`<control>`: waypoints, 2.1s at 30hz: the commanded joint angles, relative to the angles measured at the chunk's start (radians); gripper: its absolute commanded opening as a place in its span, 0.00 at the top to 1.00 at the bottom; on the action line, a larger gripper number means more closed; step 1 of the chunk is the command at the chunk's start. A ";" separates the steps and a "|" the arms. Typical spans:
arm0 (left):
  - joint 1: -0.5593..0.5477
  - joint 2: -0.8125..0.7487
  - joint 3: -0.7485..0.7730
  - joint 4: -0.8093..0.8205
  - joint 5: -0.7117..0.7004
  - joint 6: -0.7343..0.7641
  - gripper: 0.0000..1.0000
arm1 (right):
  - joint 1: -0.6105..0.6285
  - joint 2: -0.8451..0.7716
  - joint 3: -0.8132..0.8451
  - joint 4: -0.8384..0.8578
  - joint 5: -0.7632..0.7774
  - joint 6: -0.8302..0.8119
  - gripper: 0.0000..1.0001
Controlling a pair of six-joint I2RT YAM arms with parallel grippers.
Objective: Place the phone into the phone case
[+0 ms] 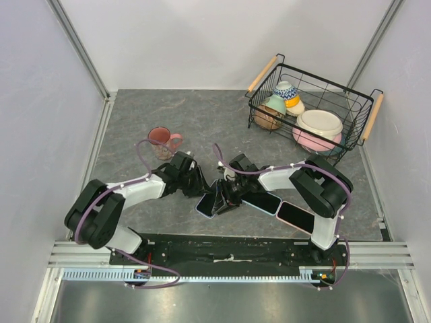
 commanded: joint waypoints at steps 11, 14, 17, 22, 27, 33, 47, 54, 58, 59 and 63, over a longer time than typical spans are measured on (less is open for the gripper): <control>-0.016 -0.219 -0.185 -0.075 -0.005 -0.025 0.51 | -0.055 0.112 0.134 -0.197 0.371 -0.127 0.55; -0.016 -0.197 -0.190 -0.030 0.024 -0.026 0.51 | -0.059 0.129 0.172 -0.209 0.380 -0.131 0.55; -0.018 -0.186 -0.192 0.019 0.058 -0.029 0.53 | -0.061 0.137 0.182 -0.206 0.395 -0.136 0.54; -0.016 -0.180 -0.202 0.040 0.078 -0.031 0.53 | -0.062 0.120 0.151 -0.177 0.429 -0.139 0.54; -0.016 -0.196 -0.238 0.057 0.080 -0.051 0.55 | -0.064 0.109 0.133 -0.172 0.408 -0.135 0.54; -0.016 -0.231 -0.256 0.002 0.064 -0.045 0.57 | -0.064 0.070 0.056 -0.155 0.350 -0.105 0.53; -0.022 -0.238 -0.325 0.014 0.090 -0.074 0.58 | -0.059 0.016 -0.065 -0.126 0.265 -0.059 0.54; -0.025 -0.208 -0.325 0.019 0.086 -0.072 0.68 | -0.041 0.033 -0.104 -0.140 0.257 -0.079 0.57; -0.029 -0.180 -0.322 0.037 0.089 -0.072 0.79 | -0.041 0.019 -0.122 -0.149 0.254 -0.088 0.57; -0.030 -0.174 -0.320 0.040 0.089 -0.072 0.81 | -0.041 0.017 -0.124 -0.151 0.248 -0.088 0.56; -0.039 -0.147 -0.319 0.054 0.090 -0.072 0.87 | -0.038 0.010 -0.133 -0.161 0.253 -0.099 0.55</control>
